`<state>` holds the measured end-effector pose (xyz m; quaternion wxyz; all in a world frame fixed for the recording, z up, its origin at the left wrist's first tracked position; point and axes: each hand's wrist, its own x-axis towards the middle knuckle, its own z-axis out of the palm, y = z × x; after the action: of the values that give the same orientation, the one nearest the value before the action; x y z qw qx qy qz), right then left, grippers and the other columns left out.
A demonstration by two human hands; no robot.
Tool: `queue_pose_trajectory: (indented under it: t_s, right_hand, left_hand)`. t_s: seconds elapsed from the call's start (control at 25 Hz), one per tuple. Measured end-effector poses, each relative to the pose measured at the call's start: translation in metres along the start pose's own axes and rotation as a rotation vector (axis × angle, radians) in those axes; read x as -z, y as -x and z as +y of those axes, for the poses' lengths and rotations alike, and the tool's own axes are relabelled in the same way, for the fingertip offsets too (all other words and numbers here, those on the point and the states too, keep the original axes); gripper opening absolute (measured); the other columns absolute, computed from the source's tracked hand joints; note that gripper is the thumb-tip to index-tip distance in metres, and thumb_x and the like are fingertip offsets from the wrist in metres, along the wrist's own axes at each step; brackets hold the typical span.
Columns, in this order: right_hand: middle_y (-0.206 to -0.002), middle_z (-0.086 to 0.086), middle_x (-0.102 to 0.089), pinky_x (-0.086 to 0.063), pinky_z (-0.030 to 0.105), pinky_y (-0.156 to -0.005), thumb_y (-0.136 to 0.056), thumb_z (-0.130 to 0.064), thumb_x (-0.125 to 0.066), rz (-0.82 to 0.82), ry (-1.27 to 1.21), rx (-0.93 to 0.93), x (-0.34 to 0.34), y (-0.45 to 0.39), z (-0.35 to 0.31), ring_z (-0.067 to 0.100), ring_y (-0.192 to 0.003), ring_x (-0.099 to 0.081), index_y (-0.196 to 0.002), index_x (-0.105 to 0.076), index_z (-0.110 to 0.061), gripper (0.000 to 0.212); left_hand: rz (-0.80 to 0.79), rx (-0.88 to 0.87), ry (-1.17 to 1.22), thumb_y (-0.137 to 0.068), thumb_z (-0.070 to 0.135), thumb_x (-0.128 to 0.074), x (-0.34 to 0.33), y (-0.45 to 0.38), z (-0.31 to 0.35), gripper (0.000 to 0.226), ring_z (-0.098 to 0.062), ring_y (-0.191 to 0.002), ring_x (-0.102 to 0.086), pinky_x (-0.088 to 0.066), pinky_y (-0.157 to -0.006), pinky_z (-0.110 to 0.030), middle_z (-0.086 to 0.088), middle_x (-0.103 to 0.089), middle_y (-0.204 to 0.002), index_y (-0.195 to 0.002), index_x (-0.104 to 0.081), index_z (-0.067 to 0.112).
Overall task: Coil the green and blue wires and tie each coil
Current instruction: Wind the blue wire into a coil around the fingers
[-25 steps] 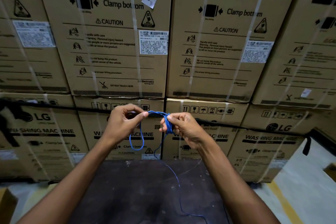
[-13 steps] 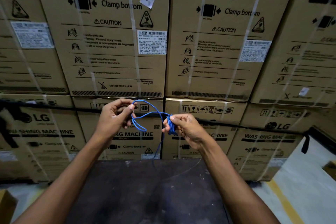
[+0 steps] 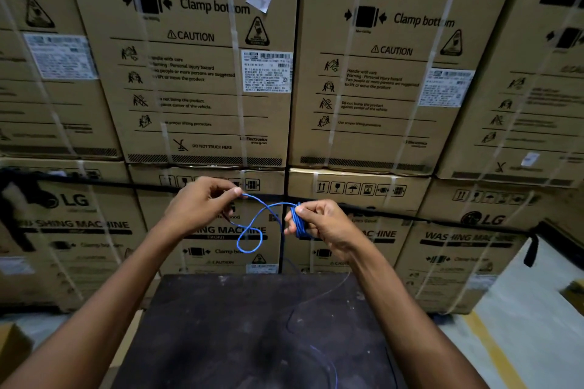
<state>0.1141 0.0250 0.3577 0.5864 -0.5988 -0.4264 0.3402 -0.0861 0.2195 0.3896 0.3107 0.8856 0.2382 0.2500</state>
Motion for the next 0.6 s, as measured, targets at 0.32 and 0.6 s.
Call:
queue_pose_trajectory:
  t_s: [0.32,0.6]
  right_hand:
    - [-0.080,0.011,-0.075,-0.051,0.049,-0.093,-0.105,-0.020,-0.052,-0.027,0.140,-0.042,-0.003,-0.001,0.007,0.023,-0.082,-0.070,-0.088,-0.076,-0.013,0.030]
    - [-0.077,0.009,-0.073,-0.048,0.035,-0.080,-0.106,-0.017,-0.051,0.012,0.202,-0.077,0.005,0.006,0.011,0.022,-0.081,-0.069,-0.097,-0.073,0.002,0.030]
  left_hand:
    - [-0.110,-0.156,0.377,-0.096,0.043,-0.063,-0.011,0.001,0.018,0.033,-0.007,-0.067,-0.055,-0.043,-0.067,-0.024,-0.009,-0.065,-0.064,-0.080,-0.076,0.017]
    - [0.094,0.008,0.949,-0.080,0.043,-0.075,0.009,0.000,0.005,0.025,-0.006,-0.057,-0.039,-0.039,-0.053,-0.012,0.001,-0.041,-0.064,-0.073,-0.070,0.019]
